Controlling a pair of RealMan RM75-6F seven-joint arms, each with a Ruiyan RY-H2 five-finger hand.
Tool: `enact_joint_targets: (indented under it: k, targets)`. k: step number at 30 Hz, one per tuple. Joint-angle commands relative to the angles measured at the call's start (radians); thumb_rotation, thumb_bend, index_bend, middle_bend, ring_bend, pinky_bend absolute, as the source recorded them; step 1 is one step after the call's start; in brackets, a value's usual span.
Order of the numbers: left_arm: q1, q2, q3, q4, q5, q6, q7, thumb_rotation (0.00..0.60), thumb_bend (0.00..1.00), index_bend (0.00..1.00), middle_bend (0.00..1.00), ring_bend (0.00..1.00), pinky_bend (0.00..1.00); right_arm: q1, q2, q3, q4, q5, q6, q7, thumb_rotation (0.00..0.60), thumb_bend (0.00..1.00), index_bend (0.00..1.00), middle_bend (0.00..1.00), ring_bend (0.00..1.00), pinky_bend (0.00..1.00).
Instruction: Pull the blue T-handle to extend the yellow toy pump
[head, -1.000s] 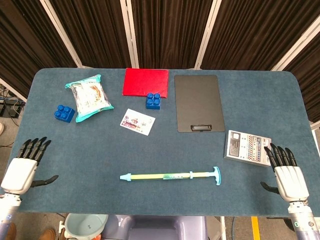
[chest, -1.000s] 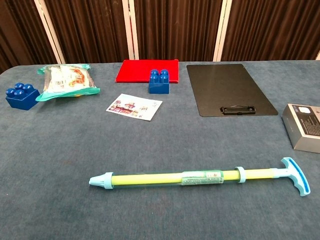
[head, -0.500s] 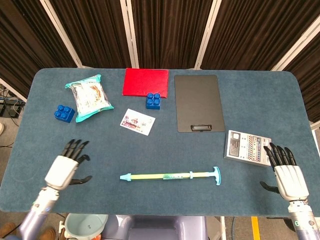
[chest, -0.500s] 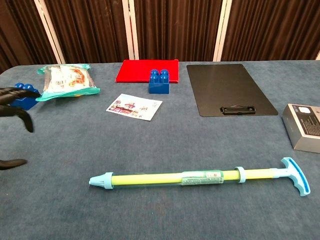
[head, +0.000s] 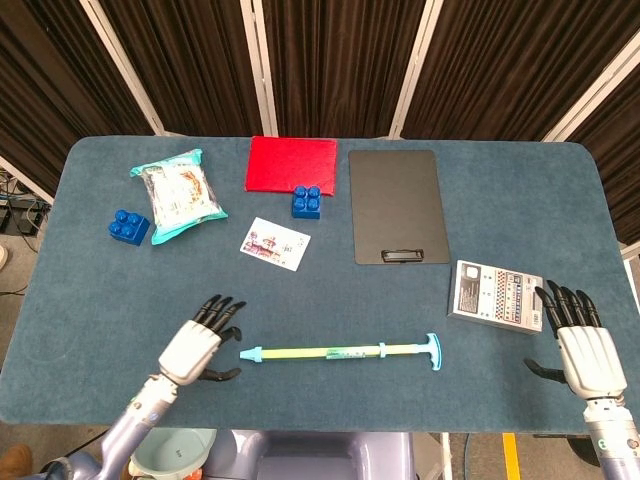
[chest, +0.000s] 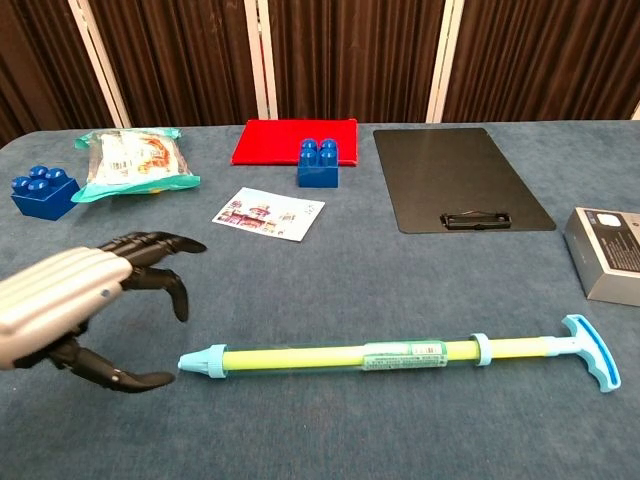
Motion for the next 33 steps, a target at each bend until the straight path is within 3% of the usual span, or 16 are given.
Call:
enact_joint_targets:
  k: [1, 12, 33]
  targets:
    - [-0.015, -0.037, 0.002, 0.035, -0.007, -0.019, 0.019, 0.600, 0.16, 0.43, 0.06, 0.00, 0.00, 0.002, 0.004, 0.002, 0.000, 0.003, -0.003, 0.009, 0.600, 0.02, 0.00, 0.00, 0.00, 0.00]
    - [-0.050, -0.148, -0.022, 0.179, -0.011, -0.007, 0.023, 0.600, 0.22, 0.46, 0.07, 0.00, 0.00, 0.006, 0.018, 0.008, -0.002, 0.013, -0.012, 0.036, 0.600, 0.02, 0.00, 0.00, 0.00, 0.00]
    - [-0.134, -0.239, -0.034, 0.288, -0.043, -0.070, -0.034, 0.600, 0.22, 0.47, 0.08, 0.00, 0.00, 0.022, 0.013, 0.023, 0.014, 0.042, -0.035, 0.041, 0.600, 0.02, 0.00, 0.00, 0.00, 0.00]
